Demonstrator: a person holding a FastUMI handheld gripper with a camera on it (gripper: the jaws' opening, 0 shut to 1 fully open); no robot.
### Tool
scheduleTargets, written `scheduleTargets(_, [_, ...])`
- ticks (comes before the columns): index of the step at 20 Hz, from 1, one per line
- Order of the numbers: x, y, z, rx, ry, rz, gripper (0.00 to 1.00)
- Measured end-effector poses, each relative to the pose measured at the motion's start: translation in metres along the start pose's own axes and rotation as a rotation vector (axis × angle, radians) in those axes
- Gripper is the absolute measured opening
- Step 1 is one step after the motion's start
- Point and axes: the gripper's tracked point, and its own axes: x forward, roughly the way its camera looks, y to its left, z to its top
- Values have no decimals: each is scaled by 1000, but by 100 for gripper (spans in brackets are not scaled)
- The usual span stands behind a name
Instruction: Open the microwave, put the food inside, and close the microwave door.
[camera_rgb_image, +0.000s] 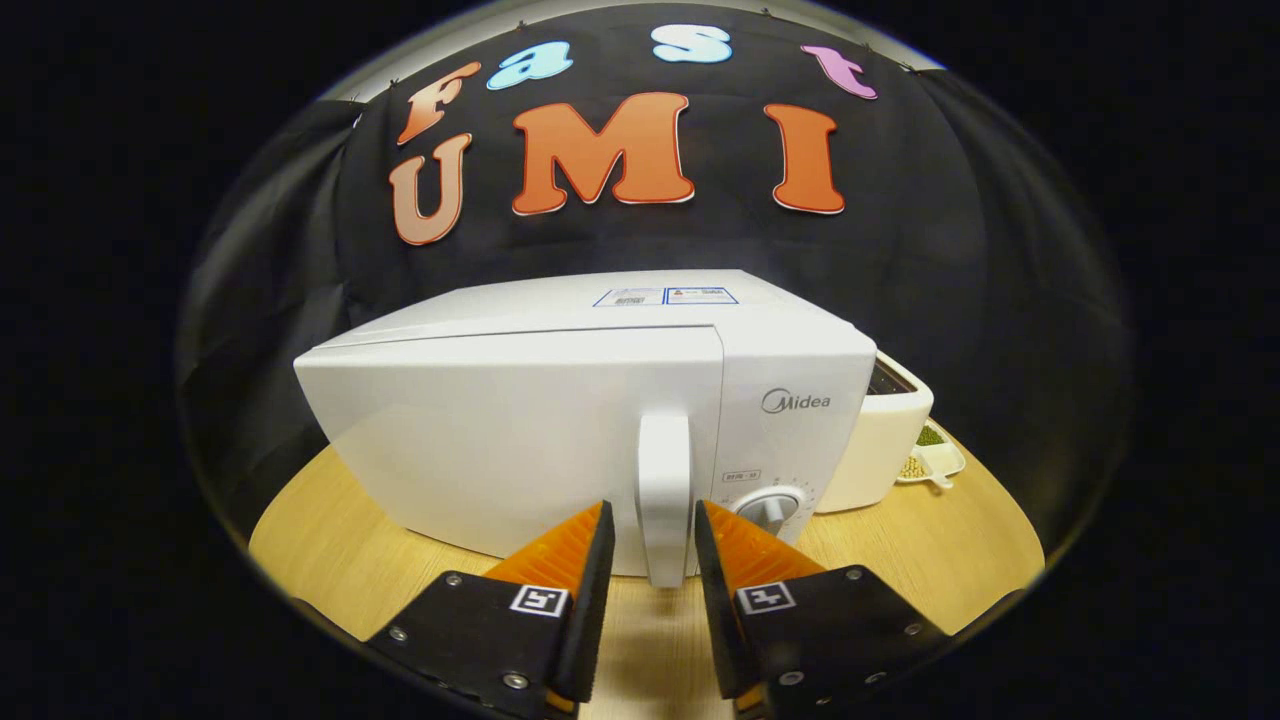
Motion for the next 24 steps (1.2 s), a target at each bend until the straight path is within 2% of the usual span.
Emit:
scheduleTargets(1, [1, -3, -1, -8, -4, -8, 37])
scheduleTargets(3, [3, -3, 0, 7, -12, -3, 27])
scheduleTargets(7, [1, -4, 0, -23, -31, -28, 17])
scheduleTargets(12, [-1, -6, -2, 4, -23, -99, 16])
scheduleTargets(13, [-3, -5, -3, 18, -20, -114, 11])
scheduleTargets(14, [-3, -5, -3, 29, -21, -127, 11])
scheduleTargets(18, [-4, -3, -2, 31, -36, -117, 11])
scheduleTargets(19, [-4, -4, -4, 28, -31, -118, 8])
scheduleTargets(24, [-67, 16, -28, -30, -62, -125, 7])
